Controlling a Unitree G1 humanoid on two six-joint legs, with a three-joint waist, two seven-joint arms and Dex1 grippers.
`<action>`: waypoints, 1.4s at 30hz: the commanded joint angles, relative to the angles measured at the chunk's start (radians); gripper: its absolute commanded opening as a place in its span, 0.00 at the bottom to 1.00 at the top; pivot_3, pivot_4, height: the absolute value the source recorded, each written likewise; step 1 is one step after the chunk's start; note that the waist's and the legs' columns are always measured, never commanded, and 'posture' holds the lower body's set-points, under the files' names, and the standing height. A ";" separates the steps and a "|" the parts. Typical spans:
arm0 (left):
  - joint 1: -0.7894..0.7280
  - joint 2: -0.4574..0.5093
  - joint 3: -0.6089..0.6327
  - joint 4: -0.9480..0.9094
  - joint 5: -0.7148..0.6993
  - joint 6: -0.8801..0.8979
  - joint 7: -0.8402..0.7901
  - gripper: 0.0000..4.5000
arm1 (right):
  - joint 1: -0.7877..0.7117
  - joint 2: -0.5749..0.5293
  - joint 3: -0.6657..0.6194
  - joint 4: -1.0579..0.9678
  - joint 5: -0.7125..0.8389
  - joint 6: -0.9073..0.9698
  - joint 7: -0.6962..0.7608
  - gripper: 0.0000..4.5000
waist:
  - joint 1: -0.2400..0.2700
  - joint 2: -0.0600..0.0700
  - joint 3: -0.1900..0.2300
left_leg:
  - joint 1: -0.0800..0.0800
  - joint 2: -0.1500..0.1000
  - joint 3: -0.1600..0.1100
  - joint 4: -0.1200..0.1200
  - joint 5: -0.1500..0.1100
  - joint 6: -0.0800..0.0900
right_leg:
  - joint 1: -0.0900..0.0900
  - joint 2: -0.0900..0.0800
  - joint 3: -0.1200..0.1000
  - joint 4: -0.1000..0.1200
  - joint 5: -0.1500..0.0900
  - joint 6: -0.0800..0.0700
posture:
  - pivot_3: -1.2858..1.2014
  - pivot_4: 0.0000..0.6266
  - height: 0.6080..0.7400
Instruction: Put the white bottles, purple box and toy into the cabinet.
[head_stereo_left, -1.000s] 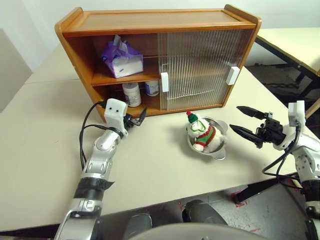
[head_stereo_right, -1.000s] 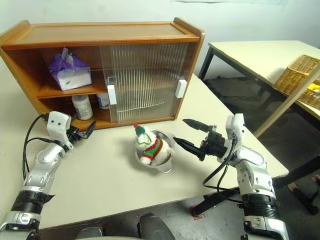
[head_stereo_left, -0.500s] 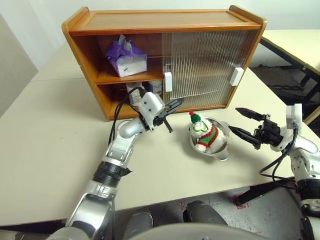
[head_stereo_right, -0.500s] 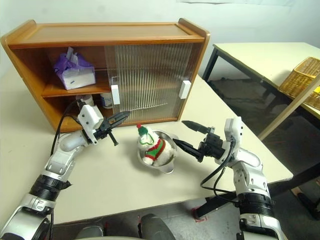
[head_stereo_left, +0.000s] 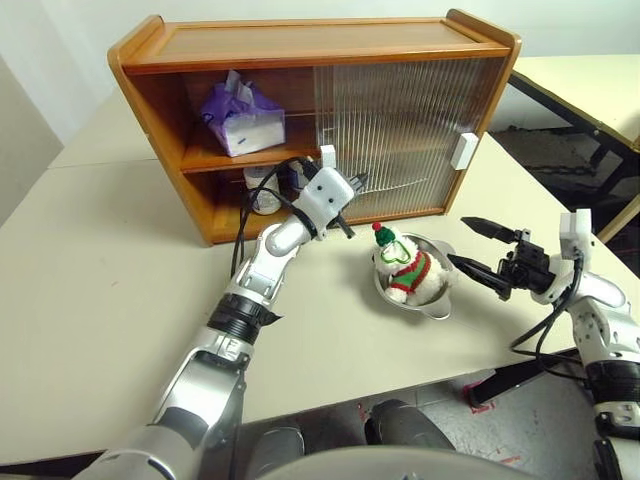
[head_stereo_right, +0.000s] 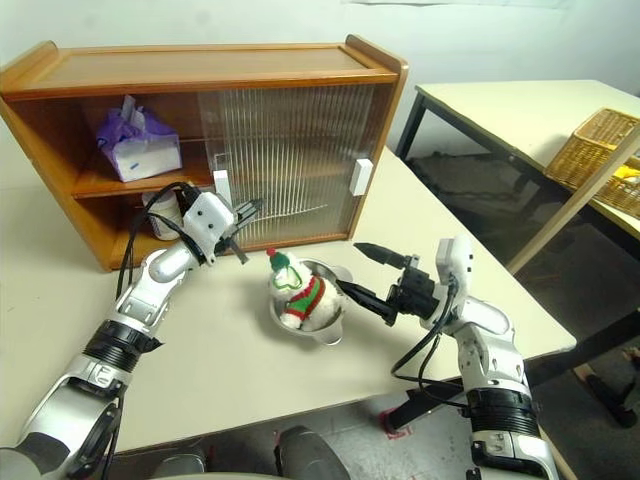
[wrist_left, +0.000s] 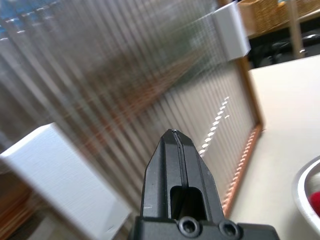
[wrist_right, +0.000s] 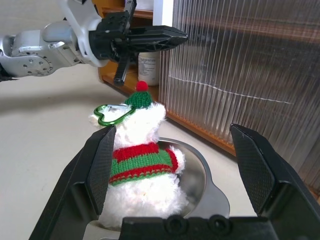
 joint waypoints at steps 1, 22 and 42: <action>0.006 0.014 0.014 0.004 0.023 0.025 0.024 0.00 | -0.006 -0.004 0.013 -0.023 -0.013 0.015 -0.005 1.00 | -0.001 0.000 0.000 | 0.000 0.000 0.000 0.000 0.000 0.000 | 0.000 0.000 0.000 0.000 0.000 0.000 | 0.43 0.00 1.00; 0.124 0.093 0.078 -0.091 0.028 0.061 0.116 0.00 | -0.008 0.002 0.040 -0.053 -0.013 0.047 -0.008 1.00 | -0.008 0.000 0.000 | 0.001 0.000 0.000 -0.001 0.000 0.000 | 0.000 0.000 0.000 0.000 0.001 -0.002 | 0.44 0.00 1.00; 0.243 0.252 0.300 -0.108 -0.045 0.047 0.196 0.00 | 0.020 -0.008 0.037 -0.070 -0.007 0.062 -0.009 1.00 | -0.030 -0.001 0.002 | 0.005 0.000 0.000 -0.003 0.001 -0.001 | -0.003 0.000 -0.001 0.003 0.002 -0.002 | 0.45 0.00 1.00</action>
